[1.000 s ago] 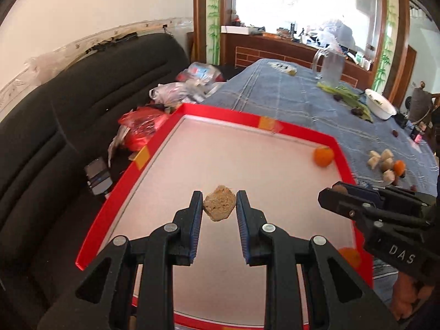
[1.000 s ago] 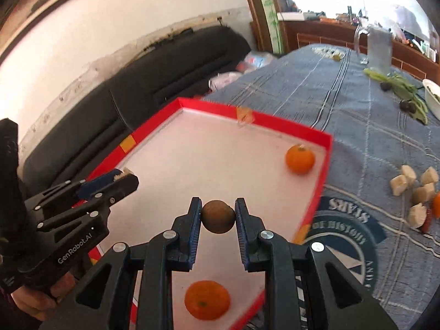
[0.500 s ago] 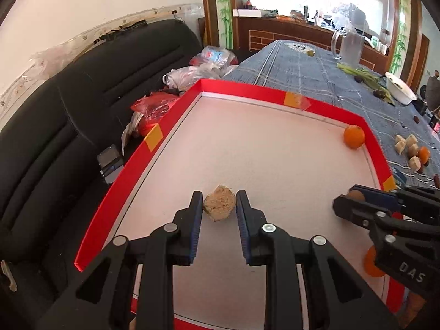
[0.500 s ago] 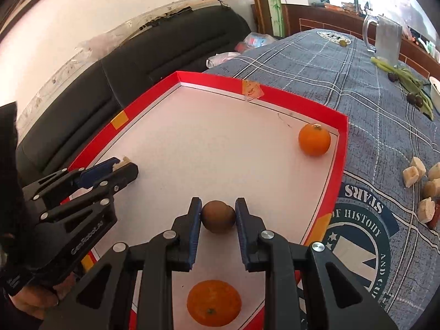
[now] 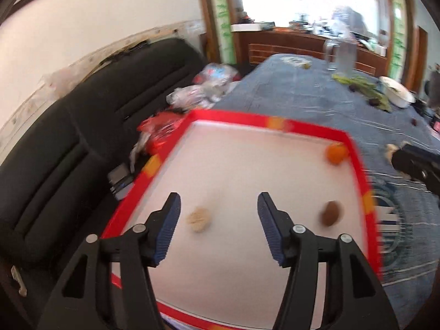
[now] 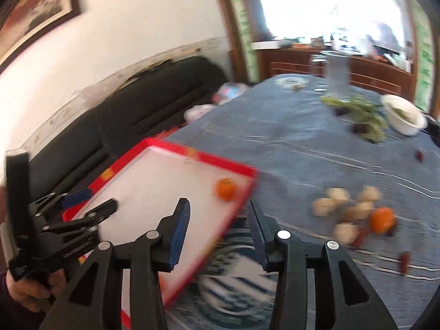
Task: Organize fruits
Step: 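Open both tools to drop the kiwi and pastry piece into the tray, then grasp a red date with the right tool while the left tool grasps a tan pastry piece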
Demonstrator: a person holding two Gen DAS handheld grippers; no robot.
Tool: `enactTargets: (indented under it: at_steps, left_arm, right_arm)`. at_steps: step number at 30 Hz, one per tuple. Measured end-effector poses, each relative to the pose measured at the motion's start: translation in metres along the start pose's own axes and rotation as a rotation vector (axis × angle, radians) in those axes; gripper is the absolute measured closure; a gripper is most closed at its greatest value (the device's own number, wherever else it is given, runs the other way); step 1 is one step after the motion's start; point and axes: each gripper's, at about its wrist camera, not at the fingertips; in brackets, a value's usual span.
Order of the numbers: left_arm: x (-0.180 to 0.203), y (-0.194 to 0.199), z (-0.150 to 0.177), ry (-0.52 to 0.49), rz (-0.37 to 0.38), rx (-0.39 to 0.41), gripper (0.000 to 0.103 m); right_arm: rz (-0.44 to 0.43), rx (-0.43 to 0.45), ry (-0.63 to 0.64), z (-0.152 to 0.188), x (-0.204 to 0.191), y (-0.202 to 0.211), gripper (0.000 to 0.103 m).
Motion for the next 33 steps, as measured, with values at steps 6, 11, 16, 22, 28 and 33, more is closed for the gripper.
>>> enactTargets:
  at_steps: [6, 11, 16, 22, 28, 33]
  left_arm:
    - [0.074, 0.025, -0.016, -0.115, 0.160, 0.047, 0.036]
    - [0.130, 0.032, -0.018, -0.184, 0.270, 0.041, 0.036]
    - [0.172, 0.021, -0.017, -0.233, 0.312, 0.005, 0.036]
    - [0.214, 0.008, -0.022, -0.266, 0.312, -0.018, 0.036]
    - [0.236, -0.009, -0.022, -0.294, 0.276, -0.071, 0.036]
    - [0.248, -0.008, -0.026, -0.328, 0.257, -0.078, 0.036]
  right_arm:
    - [0.088, 0.017, -0.148, -0.001, 0.086, 0.044, 0.061]
    - [0.151, -0.056, -0.193, 0.010, 0.141, 0.060, 0.060]
    - [0.182, -0.098, -0.131, 0.020, 0.162, 0.060, 0.060]
    - [0.183, -0.091, -0.269, 0.030, 0.198, 0.065, 0.060]
    - [0.196, -0.090, -0.478, 0.030, 0.236, 0.074, 0.060]
    - [0.135, -0.088, -0.518, 0.033, 0.236, 0.073, 0.060]
Point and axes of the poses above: each gripper's, at about its wrist camera, not at the fingertips, and y roughly against the way its jaws point, x to its right, z to its underside, and after that the axes turned 9 degrees about x, right-handed
